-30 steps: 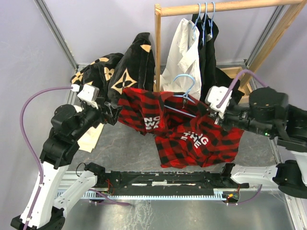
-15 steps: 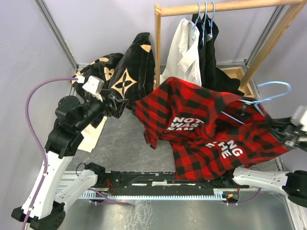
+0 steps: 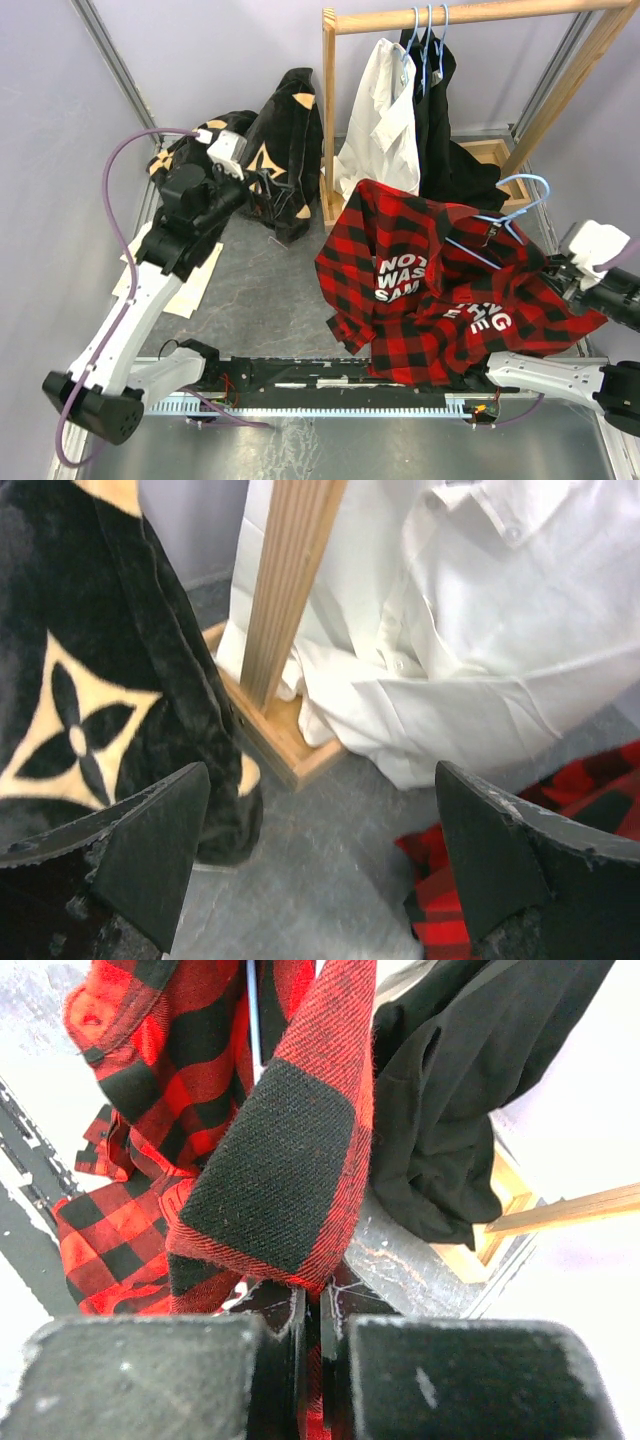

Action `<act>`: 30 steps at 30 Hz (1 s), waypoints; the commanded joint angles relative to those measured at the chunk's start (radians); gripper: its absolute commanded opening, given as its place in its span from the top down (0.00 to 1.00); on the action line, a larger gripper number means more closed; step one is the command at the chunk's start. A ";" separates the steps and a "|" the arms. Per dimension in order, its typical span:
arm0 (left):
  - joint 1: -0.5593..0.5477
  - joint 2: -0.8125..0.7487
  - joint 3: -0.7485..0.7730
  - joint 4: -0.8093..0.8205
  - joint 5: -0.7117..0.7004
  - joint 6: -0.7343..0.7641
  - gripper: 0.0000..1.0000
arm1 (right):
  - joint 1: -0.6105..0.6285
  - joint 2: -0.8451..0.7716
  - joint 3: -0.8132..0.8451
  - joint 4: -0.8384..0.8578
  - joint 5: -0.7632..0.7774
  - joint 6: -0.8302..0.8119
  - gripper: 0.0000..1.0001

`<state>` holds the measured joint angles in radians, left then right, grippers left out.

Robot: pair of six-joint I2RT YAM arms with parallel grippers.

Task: Place the shirt on the hanger
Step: Move the clothesline to the center of the board.

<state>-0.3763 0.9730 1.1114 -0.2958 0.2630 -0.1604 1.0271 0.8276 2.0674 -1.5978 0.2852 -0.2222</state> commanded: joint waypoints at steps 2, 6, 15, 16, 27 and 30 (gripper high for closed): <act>-0.079 0.165 0.047 0.287 -0.116 -0.041 0.01 | -0.002 -0.022 -0.086 0.040 0.045 0.096 1.00; -0.274 0.302 0.078 0.432 -0.472 0.119 0.01 | -0.001 -0.039 -0.143 0.068 0.026 0.119 1.00; -0.322 0.625 0.206 0.701 -0.685 0.168 0.01 | -0.002 -0.036 -0.183 0.082 -0.014 0.135 1.00; -0.323 0.664 0.233 0.701 -0.740 0.181 0.01 | -0.001 -0.036 -0.186 0.079 -0.015 0.136 1.00; -0.200 0.842 0.372 0.551 -0.859 0.156 0.21 | -0.002 -0.017 -0.188 0.042 -0.051 0.124 1.00; -0.092 0.827 0.378 0.478 -0.748 0.081 0.26 | -0.001 -0.009 -0.199 0.033 -0.092 0.111 1.00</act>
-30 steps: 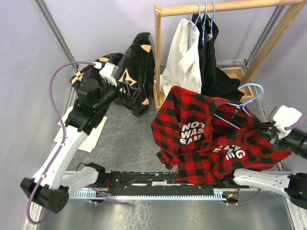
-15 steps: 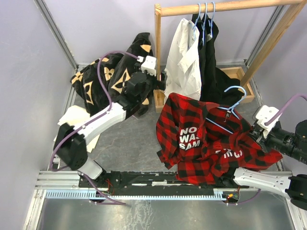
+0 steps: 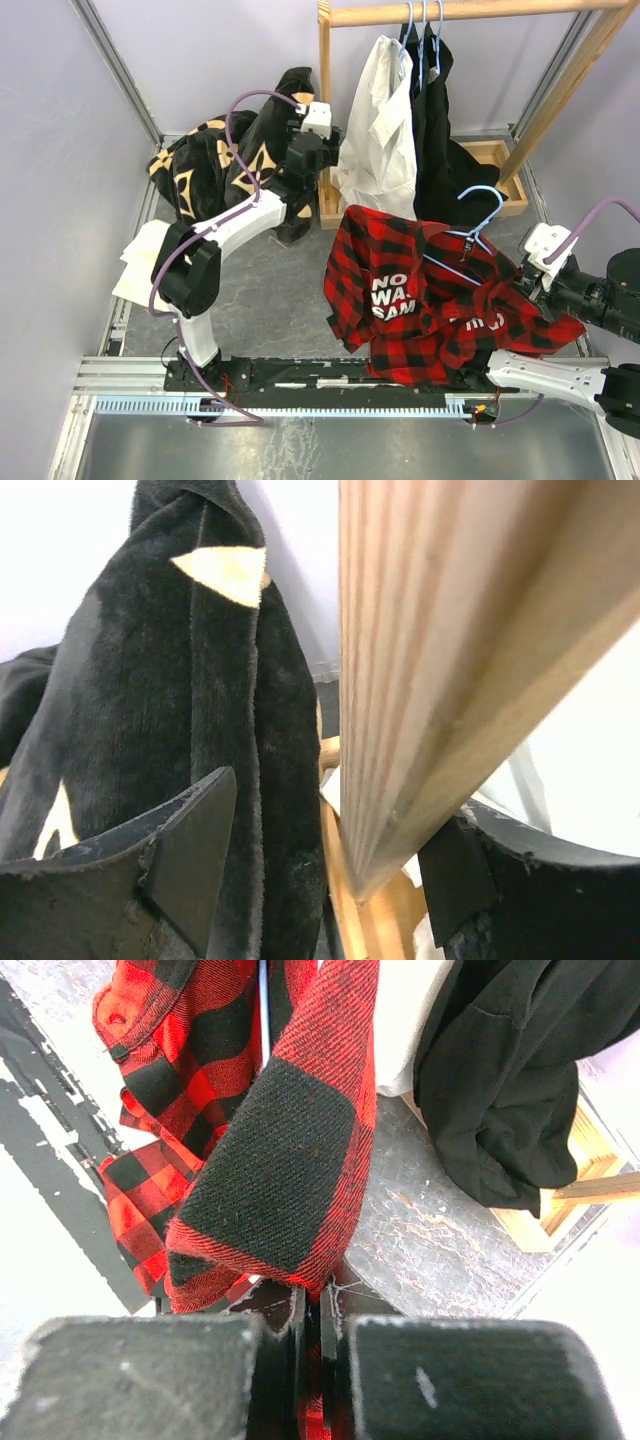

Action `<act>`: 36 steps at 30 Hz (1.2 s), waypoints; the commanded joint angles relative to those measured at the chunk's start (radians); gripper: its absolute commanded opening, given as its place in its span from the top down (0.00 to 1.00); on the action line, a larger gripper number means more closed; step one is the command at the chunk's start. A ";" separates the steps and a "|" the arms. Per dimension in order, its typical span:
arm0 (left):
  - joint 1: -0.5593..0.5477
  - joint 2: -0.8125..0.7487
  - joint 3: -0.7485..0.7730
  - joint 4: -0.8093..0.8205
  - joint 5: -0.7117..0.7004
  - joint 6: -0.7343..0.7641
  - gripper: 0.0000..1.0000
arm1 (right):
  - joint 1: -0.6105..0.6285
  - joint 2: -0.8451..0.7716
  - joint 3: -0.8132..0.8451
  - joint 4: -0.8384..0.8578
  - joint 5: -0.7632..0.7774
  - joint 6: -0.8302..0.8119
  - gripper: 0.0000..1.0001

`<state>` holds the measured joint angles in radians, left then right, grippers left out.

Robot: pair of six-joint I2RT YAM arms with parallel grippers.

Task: Place the shirt on the hanger
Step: Move the clothesline to the center of the board, then place the hanger on the clothesline.

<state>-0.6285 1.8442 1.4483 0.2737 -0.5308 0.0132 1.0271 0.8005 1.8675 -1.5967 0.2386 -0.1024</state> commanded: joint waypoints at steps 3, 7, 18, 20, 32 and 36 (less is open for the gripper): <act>0.248 -0.026 0.089 -0.176 0.084 -0.111 0.26 | -0.001 0.037 0.001 0.015 -0.083 -0.022 1.00; 0.340 -0.020 0.112 -0.239 0.147 -0.149 0.26 | -0.001 0.067 0.012 -0.015 -0.096 -0.032 1.00; 0.394 -0.044 0.090 -0.255 0.235 -0.152 0.20 | -0.001 0.111 -0.050 -0.077 0.072 0.052 1.00; 0.394 -0.043 0.094 -0.257 0.238 -0.150 0.20 | -0.003 0.103 -0.064 -0.067 0.085 0.061 1.00; 0.394 -0.050 0.098 -0.283 0.287 -0.140 0.18 | -0.003 0.151 -0.046 -0.077 0.593 0.235 1.00; 0.393 -0.052 0.102 -0.297 0.317 -0.140 0.17 | -0.003 0.188 0.013 -0.111 0.667 0.273 1.00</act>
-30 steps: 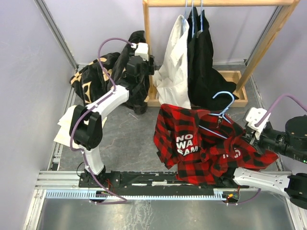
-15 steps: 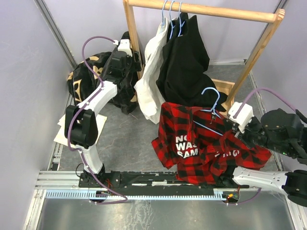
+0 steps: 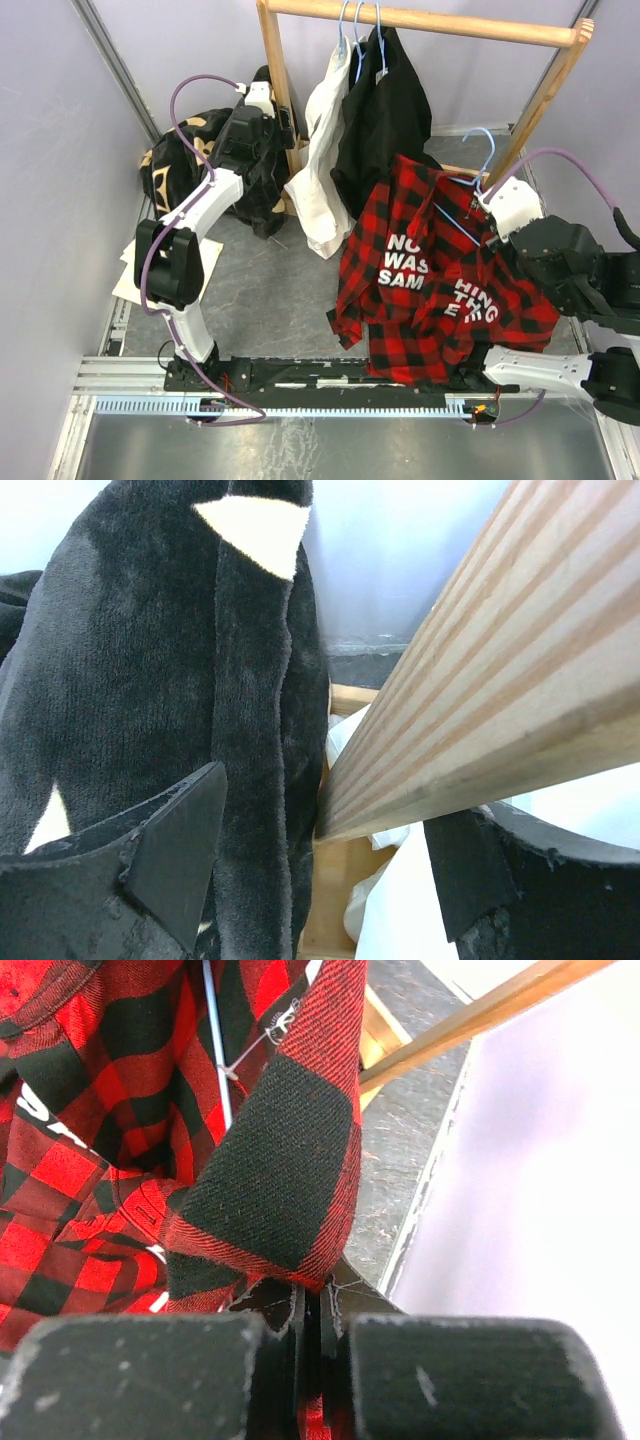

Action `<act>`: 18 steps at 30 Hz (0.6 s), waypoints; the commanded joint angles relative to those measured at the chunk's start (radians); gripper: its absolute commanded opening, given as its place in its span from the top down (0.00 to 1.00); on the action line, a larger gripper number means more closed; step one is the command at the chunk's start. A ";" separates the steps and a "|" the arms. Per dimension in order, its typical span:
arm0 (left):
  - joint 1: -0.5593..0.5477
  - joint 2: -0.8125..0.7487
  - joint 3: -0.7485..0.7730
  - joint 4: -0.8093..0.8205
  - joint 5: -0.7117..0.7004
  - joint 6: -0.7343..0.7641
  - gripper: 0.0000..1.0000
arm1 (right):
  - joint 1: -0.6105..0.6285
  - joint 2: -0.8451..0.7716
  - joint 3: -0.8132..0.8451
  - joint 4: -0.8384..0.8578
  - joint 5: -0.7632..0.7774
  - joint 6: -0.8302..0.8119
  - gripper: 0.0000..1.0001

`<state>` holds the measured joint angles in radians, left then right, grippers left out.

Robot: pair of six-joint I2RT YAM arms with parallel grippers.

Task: Place the shirt on the hanger
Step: Place the hanger on the clothesline.

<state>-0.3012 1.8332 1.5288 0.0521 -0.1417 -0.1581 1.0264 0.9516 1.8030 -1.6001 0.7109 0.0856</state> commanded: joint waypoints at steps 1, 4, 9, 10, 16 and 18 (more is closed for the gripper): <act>0.066 -0.040 0.023 -0.079 -0.070 0.032 0.17 | -0.003 0.044 0.096 -0.116 0.205 0.091 1.00; 0.066 -0.040 0.019 -0.083 -0.069 0.038 0.17 | -0.003 0.035 0.148 -0.102 0.205 0.076 1.00; 0.066 -0.036 0.011 -0.084 -0.066 0.042 0.16 | -0.003 -0.039 0.219 0.041 0.041 -0.041 1.00; 0.066 -0.034 0.012 -0.083 -0.065 0.042 0.16 | -0.003 -0.053 0.239 0.067 0.015 -0.059 1.00; 0.066 -0.034 0.017 -0.088 -0.063 0.042 0.16 | -0.003 -0.028 0.404 0.156 0.089 -0.171 1.00; 0.066 -0.034 0.020 -0.090 -0.061 0.041 0.16 | -0.004 0.017 0.465 0.153 0.171 -0.215 1.00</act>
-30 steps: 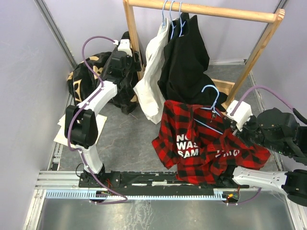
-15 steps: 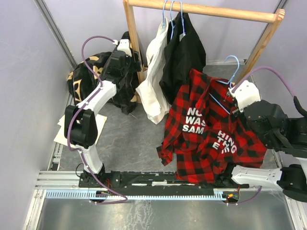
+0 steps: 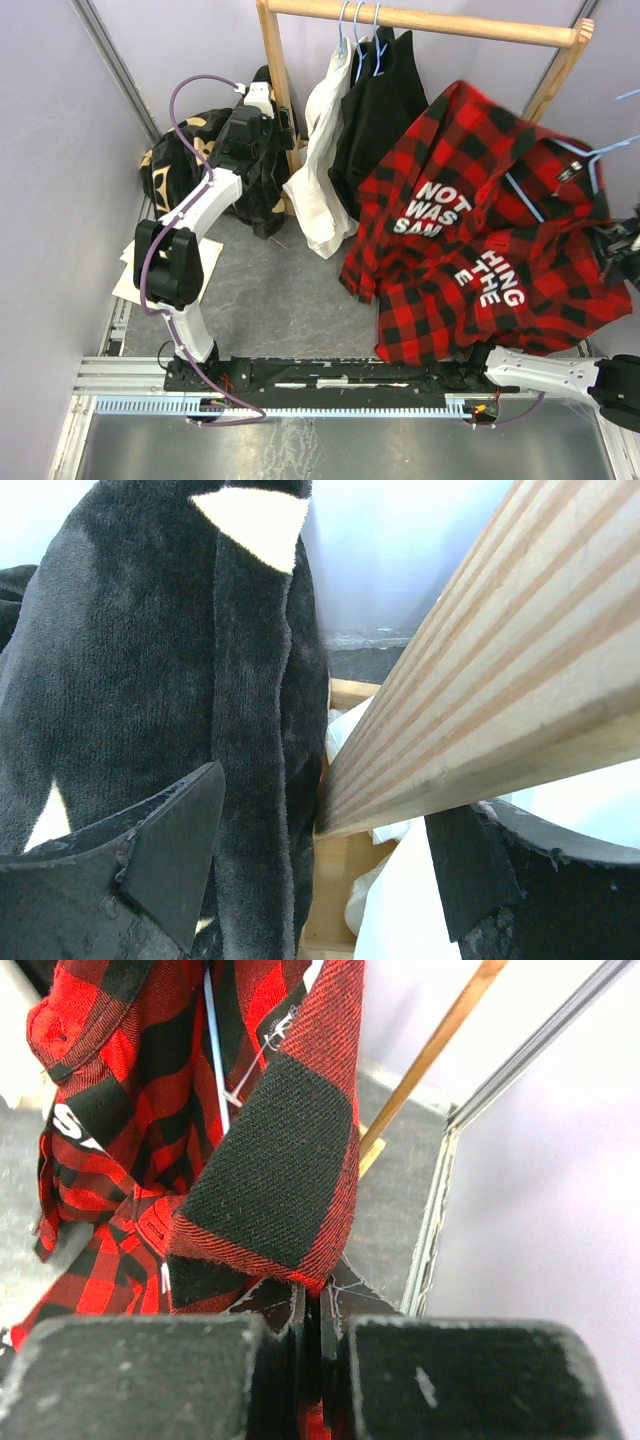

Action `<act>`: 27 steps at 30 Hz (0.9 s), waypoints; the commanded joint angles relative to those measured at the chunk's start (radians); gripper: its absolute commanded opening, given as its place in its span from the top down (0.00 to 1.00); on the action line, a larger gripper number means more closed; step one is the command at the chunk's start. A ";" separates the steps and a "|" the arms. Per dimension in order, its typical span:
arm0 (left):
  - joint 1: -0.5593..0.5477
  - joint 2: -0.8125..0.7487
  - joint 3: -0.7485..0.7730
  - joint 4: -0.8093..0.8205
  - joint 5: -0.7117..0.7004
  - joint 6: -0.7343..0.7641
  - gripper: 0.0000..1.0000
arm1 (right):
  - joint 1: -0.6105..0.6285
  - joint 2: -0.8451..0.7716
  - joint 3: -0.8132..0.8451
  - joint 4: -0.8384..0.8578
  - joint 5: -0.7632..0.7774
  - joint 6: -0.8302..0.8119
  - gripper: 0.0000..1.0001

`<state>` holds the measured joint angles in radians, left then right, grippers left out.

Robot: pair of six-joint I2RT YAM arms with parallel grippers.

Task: Place the shirt on the hanger
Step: Place the hanger on the clothesline.

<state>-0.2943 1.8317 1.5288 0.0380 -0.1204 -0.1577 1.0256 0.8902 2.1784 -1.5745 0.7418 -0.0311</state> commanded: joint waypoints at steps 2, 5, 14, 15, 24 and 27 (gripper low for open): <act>0.060 -0.032 0.021 -0.077 -0.080 0.040 0.16 | -0.002 0.128 0.143 0.125 0.209 -0.143 1.00; 0.059 -0.030 0.029 -0.088 -0.073 0.040 0.15 | -0.001 0.162 0.126 0.157 0.268 -0.204 1.00; 0.059 -0.029 0.029 -0.107 -0.043 0.038 0.14 | -0.003 0.112 -0.294 0.222 0.238 -0.054 1.00; 0.060 -0.031 0.029 -0.108 -0.039 0.037 0.13 | -0.003 0.099 -0.336 0.249 0.224 -0.043 1.00; 0.059 -0.053 0.022 -0.160 -0.021 0.008 0.06 | -0.123 0.161 -0.472 0.439 0.032 -0.043 1.00; 0.059 -0.079 0.013 -0.175 -0.005 -0.005 0.03 | -0.284 0.183 -0.479 0.491 -0.090 -0.065 1.00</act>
<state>-0.2783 1.8233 1.5398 -0.0612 -0.0906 -0.1585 0.8780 1.0576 1.7020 -1.2610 0.7841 -0.0856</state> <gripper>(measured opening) 0.953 0.032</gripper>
